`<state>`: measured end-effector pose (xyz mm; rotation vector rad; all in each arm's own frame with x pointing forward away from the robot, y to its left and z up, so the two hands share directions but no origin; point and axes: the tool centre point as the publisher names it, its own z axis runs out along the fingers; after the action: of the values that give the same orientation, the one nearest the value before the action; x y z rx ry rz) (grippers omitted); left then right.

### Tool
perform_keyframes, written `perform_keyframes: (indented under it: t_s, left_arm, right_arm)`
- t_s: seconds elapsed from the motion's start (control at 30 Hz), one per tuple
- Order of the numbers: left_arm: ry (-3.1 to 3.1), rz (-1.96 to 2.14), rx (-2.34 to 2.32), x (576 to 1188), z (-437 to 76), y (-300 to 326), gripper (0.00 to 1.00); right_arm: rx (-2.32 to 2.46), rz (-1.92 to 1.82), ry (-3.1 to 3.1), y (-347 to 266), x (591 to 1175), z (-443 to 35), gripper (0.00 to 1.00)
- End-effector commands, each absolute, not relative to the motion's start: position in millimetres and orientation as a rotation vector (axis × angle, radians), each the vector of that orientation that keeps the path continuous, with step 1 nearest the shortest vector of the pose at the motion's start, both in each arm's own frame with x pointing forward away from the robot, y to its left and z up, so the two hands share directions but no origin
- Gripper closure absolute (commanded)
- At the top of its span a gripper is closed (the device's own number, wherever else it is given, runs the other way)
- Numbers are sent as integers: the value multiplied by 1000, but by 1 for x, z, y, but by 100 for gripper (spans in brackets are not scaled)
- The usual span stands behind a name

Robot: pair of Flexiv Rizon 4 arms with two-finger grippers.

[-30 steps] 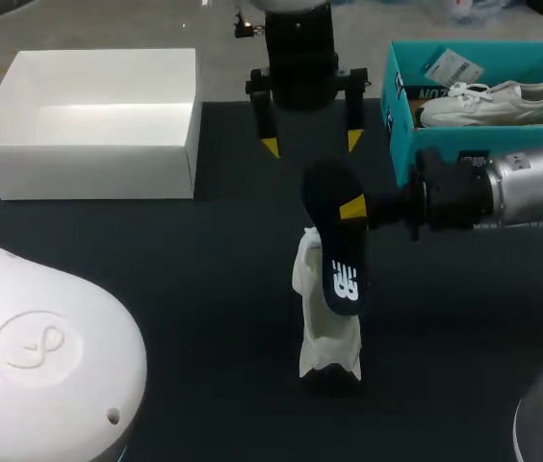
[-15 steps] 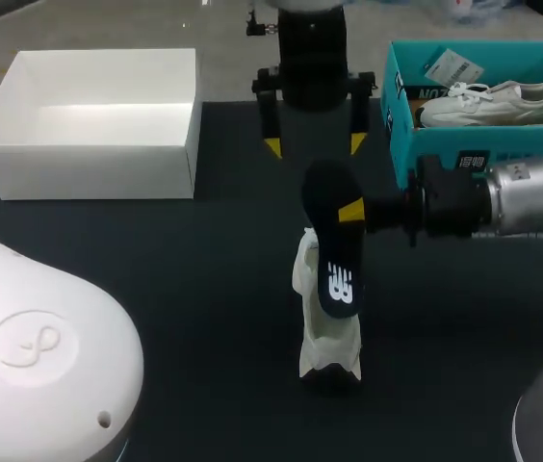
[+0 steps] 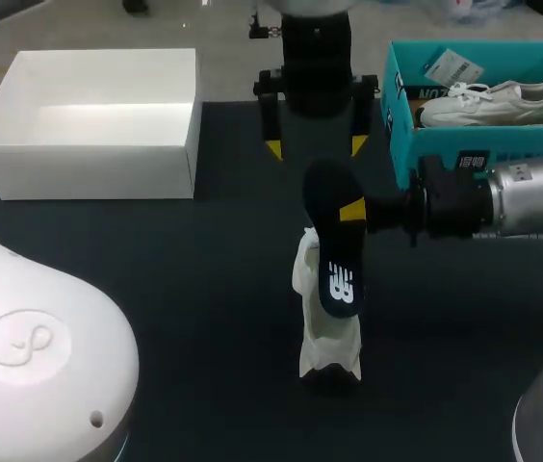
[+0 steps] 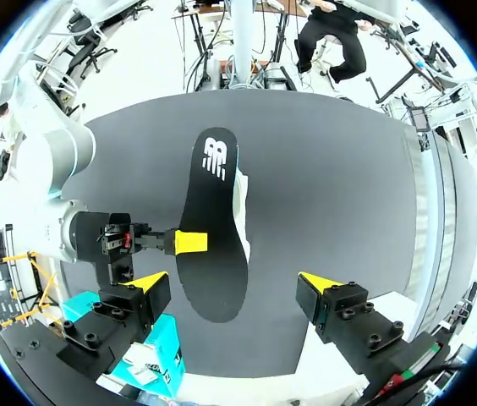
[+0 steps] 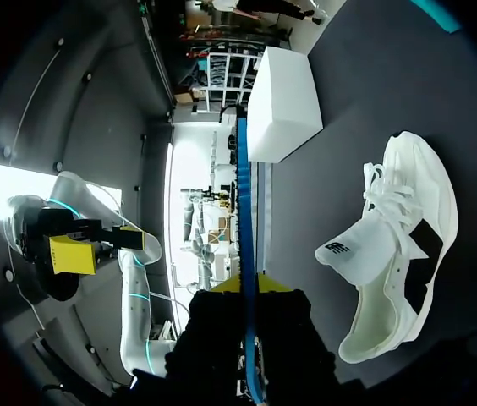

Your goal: Take the shoe out of the shoebox, open the shoe tongue, remove and reinsert the insole, then place the shoe into the shoebox

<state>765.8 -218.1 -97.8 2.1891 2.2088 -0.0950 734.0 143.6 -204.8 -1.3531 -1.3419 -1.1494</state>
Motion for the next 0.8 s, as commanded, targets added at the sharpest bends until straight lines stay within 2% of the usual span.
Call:
perform_keyframes:
  t_s: [0.03,0.47,0.8]
  left_arm:
    - [2213,-80,2192,763,-101,-221,0]
    - [2238,-87,2087,762,-130,-226,0]
    - [2232,-63,2047,763,-124,-225,0]
  right_arm:
    - [-1351,-1159,-1331,147,730,-207,100]
    - [-1387,-1153,-1308,147,730,-216,100]
    - [-1376,-1169,-1314,145,734,-206,100]
